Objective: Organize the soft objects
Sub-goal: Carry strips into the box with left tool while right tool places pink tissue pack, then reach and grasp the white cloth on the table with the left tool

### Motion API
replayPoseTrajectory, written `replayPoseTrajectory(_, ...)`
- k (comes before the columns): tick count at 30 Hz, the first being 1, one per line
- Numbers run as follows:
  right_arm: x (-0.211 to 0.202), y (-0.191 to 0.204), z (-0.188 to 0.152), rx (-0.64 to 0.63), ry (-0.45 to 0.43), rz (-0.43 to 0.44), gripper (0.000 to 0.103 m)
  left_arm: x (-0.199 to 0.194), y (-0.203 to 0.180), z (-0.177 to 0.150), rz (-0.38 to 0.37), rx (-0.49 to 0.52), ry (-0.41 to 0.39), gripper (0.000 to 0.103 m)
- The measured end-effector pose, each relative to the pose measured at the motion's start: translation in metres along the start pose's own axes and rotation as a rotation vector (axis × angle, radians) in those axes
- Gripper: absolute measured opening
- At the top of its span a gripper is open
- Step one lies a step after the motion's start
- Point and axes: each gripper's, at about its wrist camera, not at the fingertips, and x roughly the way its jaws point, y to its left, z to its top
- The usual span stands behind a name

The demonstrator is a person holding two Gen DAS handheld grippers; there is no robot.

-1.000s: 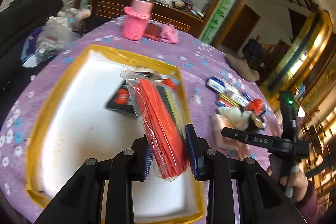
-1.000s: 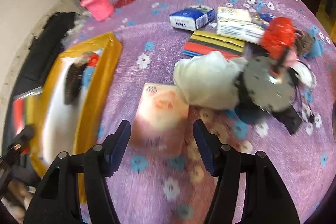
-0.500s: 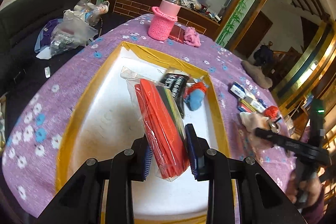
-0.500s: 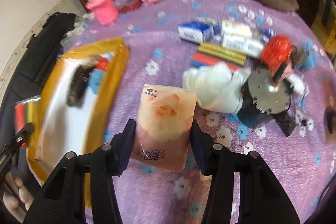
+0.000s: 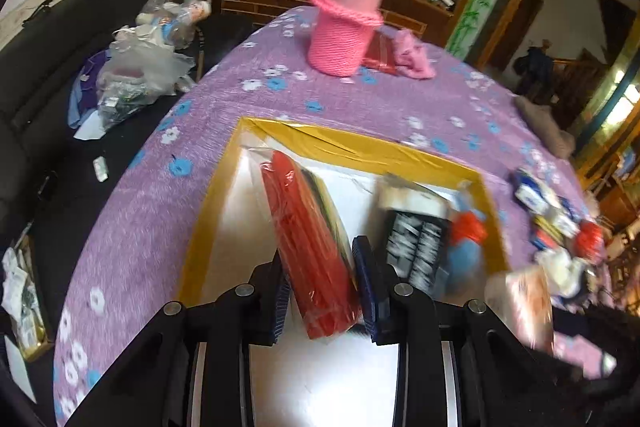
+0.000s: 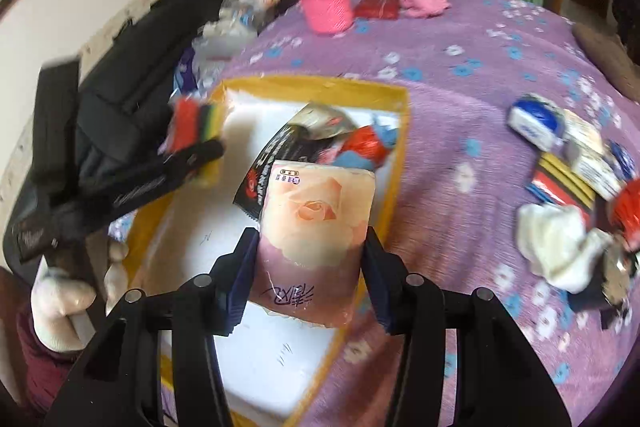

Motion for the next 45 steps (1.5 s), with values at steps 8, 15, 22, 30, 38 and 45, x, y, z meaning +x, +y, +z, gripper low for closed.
replayPoseTrajectory(8,0.046,0.022,0.010,-0.077,0.063,-0.108,0.052,-0.004,0.014,0.006,-0.066,-0.061,-0.051,0.066)
replayPoseTrajectory(15,0.012,0.022,0.008,-0.075,-0.037,-0.055,0.056,-0.052,0.015,-0.008,-0.123,-0.066,-0.155,0.073)
replayPoseTrajectory(22,-0.054,0.011,-0.014,-0.053,-0.178,-0.025,0.057,-0.103,-0.005,-0.042,-0.174,-0.043,-0.219,0.079)
replayPoseTrajectory(30,-0.117,-0.049,-0.067,0.014,-0.268,-0.105,0.060,-0.117,-0.071,-0.079,-0.262,0.051,-0.167,0.082)
replayPoseTrajectory(38,-0.164,-0.153,-0.117,0.209,-0.349,-0.161,0.060,-0.098,-0.134,-0.091,-0.280,0.103,-0.063,0.082)
replayPoseTrajectory(45,-0.186,-0.231,-0.145,0.398,-0.412,-0.168,0.060,-0.061,-0.193,-0.080,-0.257,0.155,0.017,0.082)
